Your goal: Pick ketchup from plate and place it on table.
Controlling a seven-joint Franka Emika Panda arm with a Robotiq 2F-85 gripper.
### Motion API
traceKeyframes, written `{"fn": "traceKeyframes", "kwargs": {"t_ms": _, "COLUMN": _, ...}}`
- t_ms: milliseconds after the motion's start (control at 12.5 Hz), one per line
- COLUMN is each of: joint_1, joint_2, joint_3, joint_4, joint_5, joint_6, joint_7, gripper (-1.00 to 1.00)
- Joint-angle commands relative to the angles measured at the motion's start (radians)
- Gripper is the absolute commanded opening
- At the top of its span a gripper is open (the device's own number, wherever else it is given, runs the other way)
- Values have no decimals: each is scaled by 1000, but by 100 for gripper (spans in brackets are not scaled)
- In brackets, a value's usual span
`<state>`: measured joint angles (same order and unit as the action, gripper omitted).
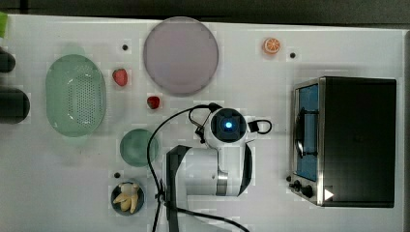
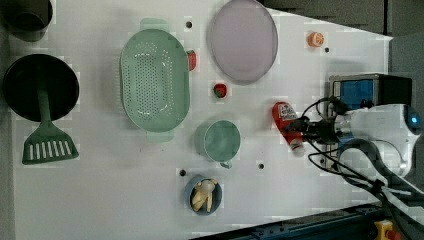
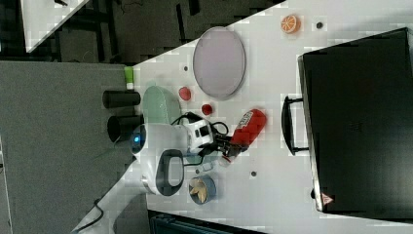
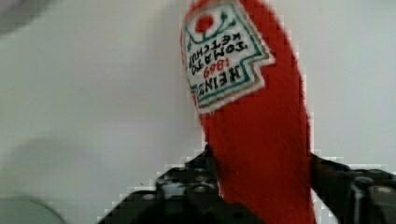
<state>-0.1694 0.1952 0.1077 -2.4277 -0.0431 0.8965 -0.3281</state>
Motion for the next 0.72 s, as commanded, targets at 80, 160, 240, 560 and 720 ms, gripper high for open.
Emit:
{"fn": "traceKeyframes", "kwargs": {"t_ms": 80, "joint_1": 4, "joint_2": -32, "joint_3": 5, "joint_4": 18, "joint_5": -6, "joint_6": 52, "joint_7": 53, "gripper": 86}}
{"fn": "traceKeyframes", "kwargs": {"t_ms": 160, "joint_1": 4, "joint_2": -43, "joint_3": 5, "joint_4": 32, "joint_5": -6, "joint_6": 35, "joint_7": 63, "gripper": 100}}
{"fn": "traceKeyframes", "kwargs": {"t_ms": 240, "joint_1": 4, "joint_2": -61, "joint_3": 6, "joint_4": 53, "joint_5": -5, "joint_6": -10, "joint_7": 85, "gripper": 100}}
{"fn": "traceKeyframes", "kwargs": {"t_ms": 560, "joint_1": 4, "joint_2": -174, "joint_3": 15, "joint_4": 214, "joint_5": -1, "joint_6": -266, "joint_7": 161, "gripper": 100}}
{"fn": "traceKeyframes", "kwargs": {"t_ms": 720, "joint_1": 4, "joint_2": -221, "joint_3": 15, "joint_4": 319, "joint_5": 2, "joint_6": -327, "joint_7": 239, "gripper": 100}}
